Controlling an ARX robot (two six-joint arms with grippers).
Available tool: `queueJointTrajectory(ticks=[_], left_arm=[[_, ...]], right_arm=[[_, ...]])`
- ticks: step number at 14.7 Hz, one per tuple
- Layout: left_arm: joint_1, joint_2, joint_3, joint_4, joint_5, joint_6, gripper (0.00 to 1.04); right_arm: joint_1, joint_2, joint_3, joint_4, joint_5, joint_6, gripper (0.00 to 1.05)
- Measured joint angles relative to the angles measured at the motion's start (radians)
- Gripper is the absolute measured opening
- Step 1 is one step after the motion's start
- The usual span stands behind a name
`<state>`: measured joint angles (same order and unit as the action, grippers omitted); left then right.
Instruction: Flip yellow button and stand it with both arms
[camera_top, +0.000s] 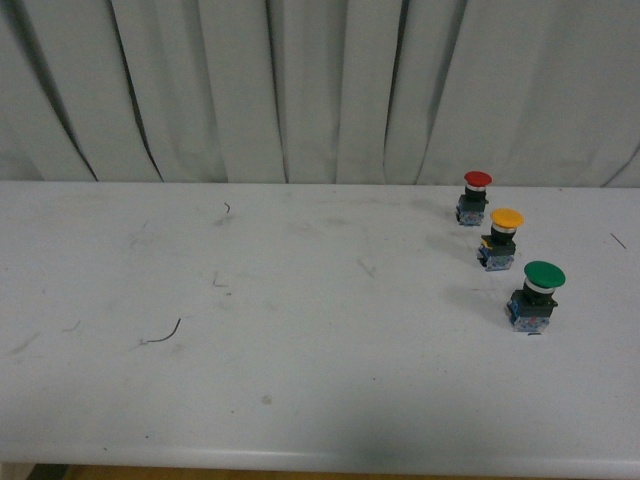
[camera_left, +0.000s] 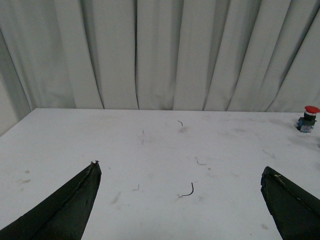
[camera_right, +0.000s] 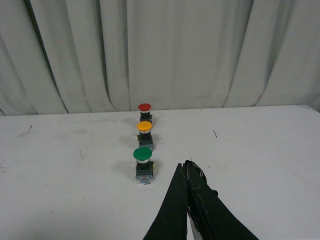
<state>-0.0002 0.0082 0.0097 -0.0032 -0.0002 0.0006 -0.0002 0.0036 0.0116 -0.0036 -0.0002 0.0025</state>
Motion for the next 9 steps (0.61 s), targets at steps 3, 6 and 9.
queueJointTrajectory(ticks=[3, 6, 9], left_arm=[[0.0, 0.0, 0.0, 0.0, 0.0, 0.0, 0.98], [0.0, 0.0, 0.0, 0.0, 0.0, 0.0, 0.98], [0.0, 0.0, 0.0, 0.0, 0.0, 0.0, 0.98]], right_arm=[[0.0, 0.0, 0.0, 0.0, 0.0, 0.0, 0.22], [0.0, 0.0, 0.0, 0.0, 0.0, 0.0, 0.58], [0.0, 0.0, 0.0, 0.0, 0.0, 0.0, 0.95]])
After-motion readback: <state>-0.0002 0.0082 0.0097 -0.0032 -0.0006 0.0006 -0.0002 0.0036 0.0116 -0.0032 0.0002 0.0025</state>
